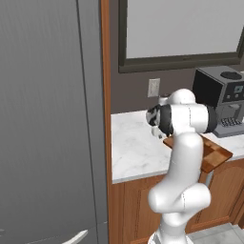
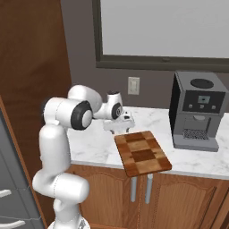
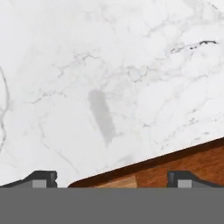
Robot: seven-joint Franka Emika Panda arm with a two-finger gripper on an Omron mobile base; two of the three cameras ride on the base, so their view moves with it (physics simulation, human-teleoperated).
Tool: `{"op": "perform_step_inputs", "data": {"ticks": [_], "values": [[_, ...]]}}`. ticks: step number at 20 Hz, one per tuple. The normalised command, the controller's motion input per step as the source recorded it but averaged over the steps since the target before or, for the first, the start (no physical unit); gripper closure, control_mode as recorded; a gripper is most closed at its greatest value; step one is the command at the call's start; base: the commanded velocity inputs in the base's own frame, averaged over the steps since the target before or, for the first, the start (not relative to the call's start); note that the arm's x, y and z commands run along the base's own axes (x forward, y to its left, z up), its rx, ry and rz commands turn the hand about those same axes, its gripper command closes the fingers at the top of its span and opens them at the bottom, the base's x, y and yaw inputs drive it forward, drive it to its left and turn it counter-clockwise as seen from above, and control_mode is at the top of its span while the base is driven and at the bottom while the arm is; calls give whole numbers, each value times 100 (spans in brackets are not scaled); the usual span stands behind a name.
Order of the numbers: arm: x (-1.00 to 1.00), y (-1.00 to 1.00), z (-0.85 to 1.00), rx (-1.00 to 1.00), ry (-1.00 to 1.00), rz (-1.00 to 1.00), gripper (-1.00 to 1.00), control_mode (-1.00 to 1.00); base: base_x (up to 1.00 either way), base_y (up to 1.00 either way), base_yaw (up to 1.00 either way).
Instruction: Move the cutting board and knife to the sink. Then move spray from the cabinet to the counter.
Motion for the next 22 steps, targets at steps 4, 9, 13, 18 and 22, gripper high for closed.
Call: {"op": "perform_step_inputs", "data": {"ticks": [4, 9, 13, 18, 22], "values": [[5, 2, 98, 1, -36, -10, -100, -100, 0, 0, 0], [-30, -6, 100, 2, -38, -7, -100, -100, 0, 0, 0], [-100, -78, 69, 17, -18, -17, -100, -100, 0, 0, 0], [-100, -95, 7, 10, -9, -21, -100, -100, 0, 0, 0], [-100, -96, 0, 9, -1, -22, -100, -100, 0, 0, 0]]}}
